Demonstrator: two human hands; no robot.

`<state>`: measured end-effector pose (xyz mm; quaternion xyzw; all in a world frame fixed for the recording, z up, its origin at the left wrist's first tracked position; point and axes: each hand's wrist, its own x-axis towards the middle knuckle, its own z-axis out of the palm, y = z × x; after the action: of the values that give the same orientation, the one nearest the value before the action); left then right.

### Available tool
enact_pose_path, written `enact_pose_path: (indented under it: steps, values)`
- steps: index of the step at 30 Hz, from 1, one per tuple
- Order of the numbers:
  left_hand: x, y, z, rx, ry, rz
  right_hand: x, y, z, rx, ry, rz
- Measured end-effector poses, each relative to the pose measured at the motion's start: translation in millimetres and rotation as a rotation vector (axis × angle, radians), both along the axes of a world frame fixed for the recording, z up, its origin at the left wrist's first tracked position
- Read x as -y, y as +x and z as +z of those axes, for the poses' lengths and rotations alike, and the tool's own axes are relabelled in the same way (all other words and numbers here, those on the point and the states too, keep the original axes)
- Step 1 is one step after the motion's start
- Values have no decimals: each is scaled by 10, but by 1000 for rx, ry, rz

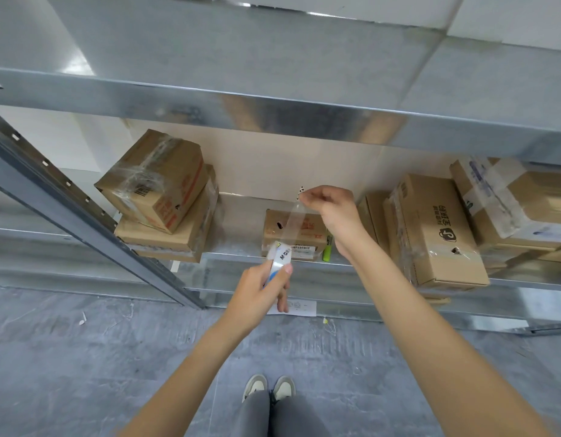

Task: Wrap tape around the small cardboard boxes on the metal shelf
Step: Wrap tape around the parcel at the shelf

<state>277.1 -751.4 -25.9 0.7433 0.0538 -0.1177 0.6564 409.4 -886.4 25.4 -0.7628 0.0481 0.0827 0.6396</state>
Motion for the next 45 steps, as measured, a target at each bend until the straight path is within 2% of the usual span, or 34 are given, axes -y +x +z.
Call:
enact_pose_path:
  steps: [5, 8, 11, 15, 19, 26, 45]
  values:
    - [91, -100, -82, -43, -91, 37, -28, 62, -58, -8, -77, 102]
    - [92, 56, -53, -168, -122, 71, -66, 162, -39, 39, -16, 81]
    - [82, 221, -33, -328, -194, 77, -115, 303, -62, 41, -58, 114]
    - [71, 258, -93, -404, -188, 79, -154, 470, -240, -15, -136, 186]
    - [57, 288, -124, -461, -224, 125, -154, 579, -380, -39, -114, 261]
    - [78, 395, -105, -488, -283, 149, -186, 733, -472, -33, -131, 309]
    - [37, 421, -349, -513, -221, 135, -193, 793, -774, -81, -207, 297]
